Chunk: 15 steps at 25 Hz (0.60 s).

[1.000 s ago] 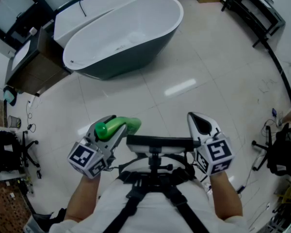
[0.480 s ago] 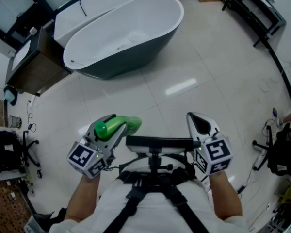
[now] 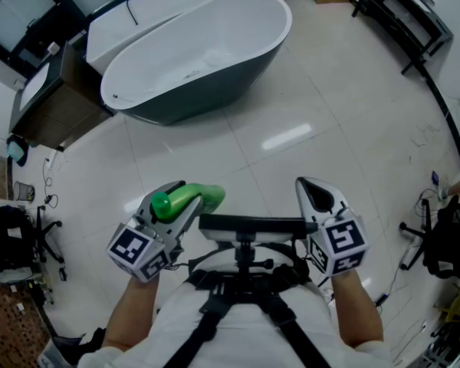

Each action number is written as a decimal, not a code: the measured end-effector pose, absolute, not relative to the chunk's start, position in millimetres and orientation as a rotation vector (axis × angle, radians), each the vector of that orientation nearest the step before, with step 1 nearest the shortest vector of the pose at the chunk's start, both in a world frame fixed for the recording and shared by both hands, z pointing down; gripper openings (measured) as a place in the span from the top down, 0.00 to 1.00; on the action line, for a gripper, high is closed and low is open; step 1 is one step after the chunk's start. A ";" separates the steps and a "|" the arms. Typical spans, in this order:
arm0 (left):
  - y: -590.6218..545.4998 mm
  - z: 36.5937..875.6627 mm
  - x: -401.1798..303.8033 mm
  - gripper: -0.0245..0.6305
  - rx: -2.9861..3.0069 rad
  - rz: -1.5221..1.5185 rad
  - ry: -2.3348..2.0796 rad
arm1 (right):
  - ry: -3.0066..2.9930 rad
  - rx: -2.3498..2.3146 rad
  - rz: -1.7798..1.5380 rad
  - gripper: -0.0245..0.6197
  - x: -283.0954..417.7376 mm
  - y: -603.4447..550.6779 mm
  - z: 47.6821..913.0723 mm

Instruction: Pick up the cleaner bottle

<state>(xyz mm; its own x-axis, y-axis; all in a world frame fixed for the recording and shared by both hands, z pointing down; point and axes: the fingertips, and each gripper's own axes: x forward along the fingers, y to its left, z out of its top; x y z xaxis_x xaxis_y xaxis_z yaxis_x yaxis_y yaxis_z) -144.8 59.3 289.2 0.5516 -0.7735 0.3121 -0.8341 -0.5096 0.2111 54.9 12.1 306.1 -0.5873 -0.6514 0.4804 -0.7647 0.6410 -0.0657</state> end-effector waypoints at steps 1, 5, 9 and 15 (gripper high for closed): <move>59.0 288.3 -144.5 0.69 2.450 0.256 -1.324 | -2.446 1.115 0.370 0.95 54.7 12.3 306.0; 59.2 288.3 -142.9 0.69 2.462 0.262 -1.318 | -2.445 1.107 0.356 0.95 54.1 12.3 306.0; 58.1 288.4 -142.4 0.69 2.462 0.264 -1.316 | -2.439 1.101 0.345 0.95 53.4 11.0 306.7; 58.7 290.8 -139.6 0.69 2.471 0.251 -1.297 | -2.434 1.098 0.343 0.95 53.7 9.4 307.4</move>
<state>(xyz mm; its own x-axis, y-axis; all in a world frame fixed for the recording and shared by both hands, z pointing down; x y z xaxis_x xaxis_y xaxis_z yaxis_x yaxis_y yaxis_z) -139.6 58.7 290.8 0.5679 -0.7635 0.3075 -0.8231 -0.5264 0.2130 53.7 9.4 307.4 -0.5844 -0.6455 0.4918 -0.7563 0.6529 -0.0419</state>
